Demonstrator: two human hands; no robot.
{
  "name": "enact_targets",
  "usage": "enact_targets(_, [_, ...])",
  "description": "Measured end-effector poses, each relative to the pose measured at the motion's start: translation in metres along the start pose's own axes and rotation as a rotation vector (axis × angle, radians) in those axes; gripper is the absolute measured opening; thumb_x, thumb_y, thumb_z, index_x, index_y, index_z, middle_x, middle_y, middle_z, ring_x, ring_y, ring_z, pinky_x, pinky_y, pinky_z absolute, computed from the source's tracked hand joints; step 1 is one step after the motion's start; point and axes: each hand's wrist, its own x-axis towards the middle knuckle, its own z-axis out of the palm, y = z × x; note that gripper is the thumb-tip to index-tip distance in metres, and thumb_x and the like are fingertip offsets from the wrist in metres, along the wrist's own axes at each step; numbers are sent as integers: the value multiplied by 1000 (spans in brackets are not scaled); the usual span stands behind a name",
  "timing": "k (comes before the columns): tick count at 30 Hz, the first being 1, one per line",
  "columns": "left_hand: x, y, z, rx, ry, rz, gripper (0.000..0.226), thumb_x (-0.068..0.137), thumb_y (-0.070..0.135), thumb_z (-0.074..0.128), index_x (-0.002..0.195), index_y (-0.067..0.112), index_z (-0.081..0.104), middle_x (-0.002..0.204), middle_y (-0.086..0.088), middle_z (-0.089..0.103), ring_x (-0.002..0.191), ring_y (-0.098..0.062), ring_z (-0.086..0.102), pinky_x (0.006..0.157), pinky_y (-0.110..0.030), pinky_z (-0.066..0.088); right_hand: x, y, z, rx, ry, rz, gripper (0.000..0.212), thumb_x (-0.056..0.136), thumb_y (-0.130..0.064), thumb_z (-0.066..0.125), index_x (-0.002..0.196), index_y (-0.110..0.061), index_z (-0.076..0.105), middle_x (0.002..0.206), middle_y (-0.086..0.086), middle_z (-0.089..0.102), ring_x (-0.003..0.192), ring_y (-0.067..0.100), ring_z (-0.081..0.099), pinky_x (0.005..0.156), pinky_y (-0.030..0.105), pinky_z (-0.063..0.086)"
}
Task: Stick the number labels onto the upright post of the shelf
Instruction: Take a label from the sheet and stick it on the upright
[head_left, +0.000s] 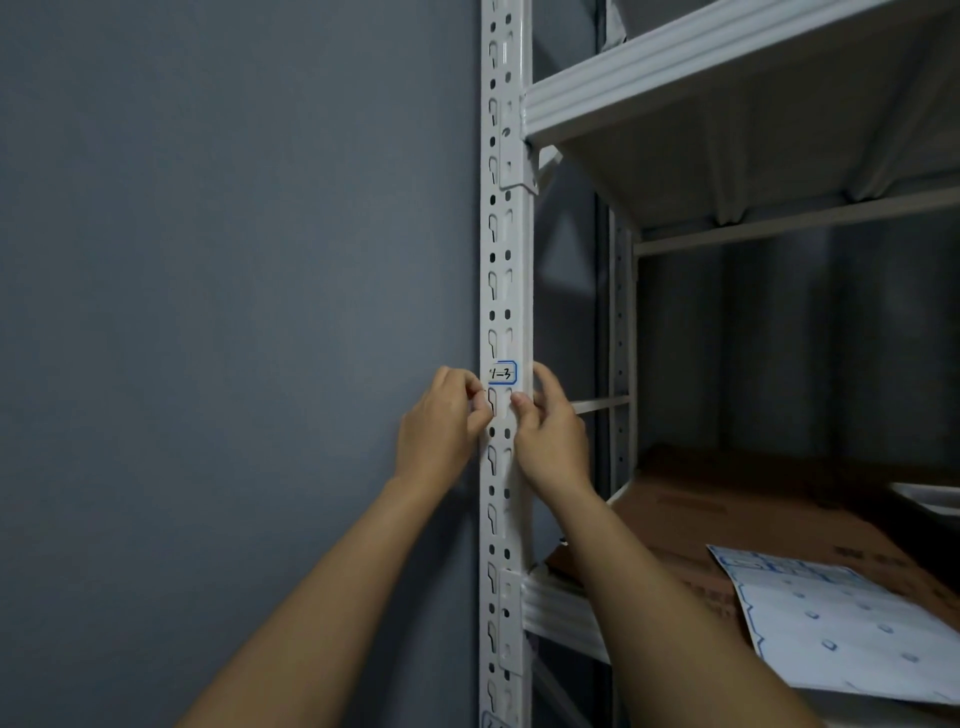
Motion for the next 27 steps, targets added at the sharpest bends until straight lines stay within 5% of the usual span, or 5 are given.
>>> enact_targets(5, [-3,-1,-15,-242,-9,-19,17,89,17,57,77,26,49,81,9,51,64,-6,52,68,-29,44,-4,-4,-4,16,-58,3,40,96,-23,52,136,-27,49,115,0,69,103,18,65,93,41,51])
enact_targets(10, [-10,10,-34,-637,-164,-159,18,96,12,50,81,22,51,63,4,55,51,0,54,51,-20,45,-28,-20,-22,-6,75,-159,32,97,-11,50,126,-20,60,115,-5,57,102,13,58,91,33,48])
enact_targets(13, [-17,19,-40,-757,-264,-177,16,99,11,44,85,19,49,74,0,53,53,2,56,49,-17,46,-32,-34,-29,134,-65,-160,24,96,-6,52,108,-18,69,102,-1,67,92,12,64,87,39,54])
enact_targets(17, [-26,30,-46,-851,-374,-164,18,100,7,37,86,16,44,80,0,52,56,2,56,50,-15,47,-35,-55,-40,344,-216,9,23,98,-2,48,101,-12,68,91,3,67,78,9,63,73,25,56])
enact_targets(27, [-49,34,-67,-1022,-476,-191,15,100,5,36,90,15,42,59,7,51,55,-9,54,53,-21,47,-70,-76,-64,468,-339,19,16,93,4,54,103,3,66,76,10,67,61,11,64,62,17,54])
